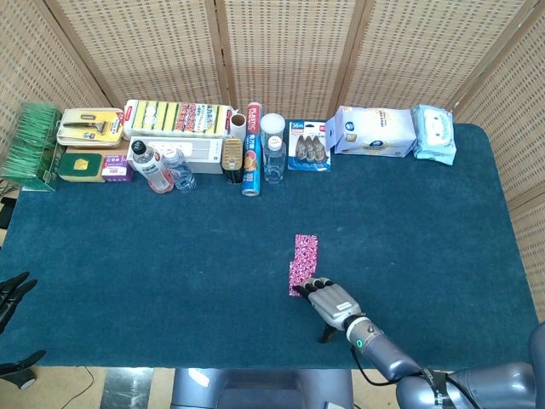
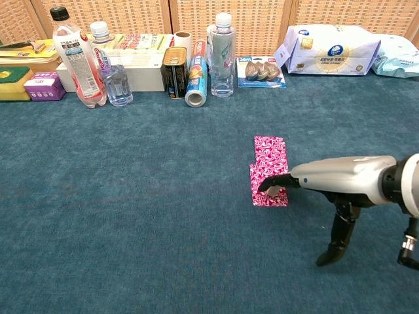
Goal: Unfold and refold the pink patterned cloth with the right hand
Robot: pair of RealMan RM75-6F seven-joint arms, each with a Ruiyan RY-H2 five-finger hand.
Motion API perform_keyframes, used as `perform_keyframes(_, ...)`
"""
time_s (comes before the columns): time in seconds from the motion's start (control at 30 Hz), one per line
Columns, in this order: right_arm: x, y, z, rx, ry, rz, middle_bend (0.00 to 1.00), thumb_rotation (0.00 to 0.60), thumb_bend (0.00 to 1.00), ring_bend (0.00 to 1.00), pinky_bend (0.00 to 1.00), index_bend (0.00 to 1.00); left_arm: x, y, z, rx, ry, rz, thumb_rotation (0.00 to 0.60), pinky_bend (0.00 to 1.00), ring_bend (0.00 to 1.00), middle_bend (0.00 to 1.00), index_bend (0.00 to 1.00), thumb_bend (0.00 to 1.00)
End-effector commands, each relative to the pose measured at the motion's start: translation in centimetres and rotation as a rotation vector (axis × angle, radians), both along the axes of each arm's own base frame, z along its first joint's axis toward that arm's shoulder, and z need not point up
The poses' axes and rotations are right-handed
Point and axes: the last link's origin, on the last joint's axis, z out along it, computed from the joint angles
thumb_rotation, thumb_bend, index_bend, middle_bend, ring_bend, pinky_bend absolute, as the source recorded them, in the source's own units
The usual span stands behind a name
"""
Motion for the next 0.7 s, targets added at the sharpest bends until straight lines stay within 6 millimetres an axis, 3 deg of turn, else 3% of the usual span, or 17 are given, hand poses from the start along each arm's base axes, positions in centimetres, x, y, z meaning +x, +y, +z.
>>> perform_keyframes(0.03,0.2,0.4,0.2,0.009,0.006,0.011,0.13,0.600,0.00,0.04,0.04,0.03,0.0,0.0,0.0,-0.001,0.000,-0.001,0.600,0.05,0.00,0.00,0.00,0.07)
perform_keyframes(0.4,1.4,1.8,0.6,0.028,0.002,0.059,0.13,0.600,0.00,0.05,0.10,0.03,0.0,-0.1,0.0,-0.003,-0.004,-0.002,0.600,0.05,0.00,0.00,0.00,0.07)
perform_keyframes(0.7,2.2,-0.3,1.7,-0.078,-0.022,0.088,0.13,0.600,0.00,0.06,0.10,0.04,0.0,-0.1,0.1,-0.004,-0.008,-0.003,0.600,0.05,0.00,0.00,0.00,0.07)
